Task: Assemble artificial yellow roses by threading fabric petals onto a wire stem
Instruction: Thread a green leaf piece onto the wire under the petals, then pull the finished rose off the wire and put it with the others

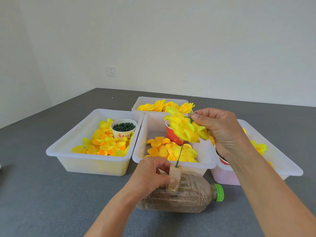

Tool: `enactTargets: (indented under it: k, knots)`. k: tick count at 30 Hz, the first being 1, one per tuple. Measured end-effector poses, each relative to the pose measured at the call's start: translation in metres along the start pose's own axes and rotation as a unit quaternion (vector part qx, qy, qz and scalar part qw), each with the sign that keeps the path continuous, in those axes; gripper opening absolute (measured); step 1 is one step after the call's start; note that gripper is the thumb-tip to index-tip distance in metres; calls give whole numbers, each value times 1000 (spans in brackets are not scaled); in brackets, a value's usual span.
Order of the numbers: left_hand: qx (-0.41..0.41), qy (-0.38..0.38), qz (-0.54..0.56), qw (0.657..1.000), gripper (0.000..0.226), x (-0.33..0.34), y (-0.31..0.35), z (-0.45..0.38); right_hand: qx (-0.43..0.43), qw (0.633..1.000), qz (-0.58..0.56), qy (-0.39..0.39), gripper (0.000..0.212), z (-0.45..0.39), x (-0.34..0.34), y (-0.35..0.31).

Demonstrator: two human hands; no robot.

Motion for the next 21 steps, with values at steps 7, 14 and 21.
enactTargets:
  k: [7,14,21]
  knots:
    - [-3,8,-19,1000,21,-1,4,3,82,961,-262,45,26,-3,-11,-4]
    - [-7,11,-15,1000,20,-1,6,4,140,896,-412,88,37,11,-17,-2]
    - [-14,-7,-42,999,19,-2,10,3,162,846,-505,60,6,27,5,-3]
Point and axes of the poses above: each hand's wrist, its own z-axis away from the middle knuckle, its own x-axis out of the palm, y = z × x, the point moved 5 cm from there along -z, towards the middle knuckle, and after that the axes turned 1 degree about -y, right-handed, at the moved point
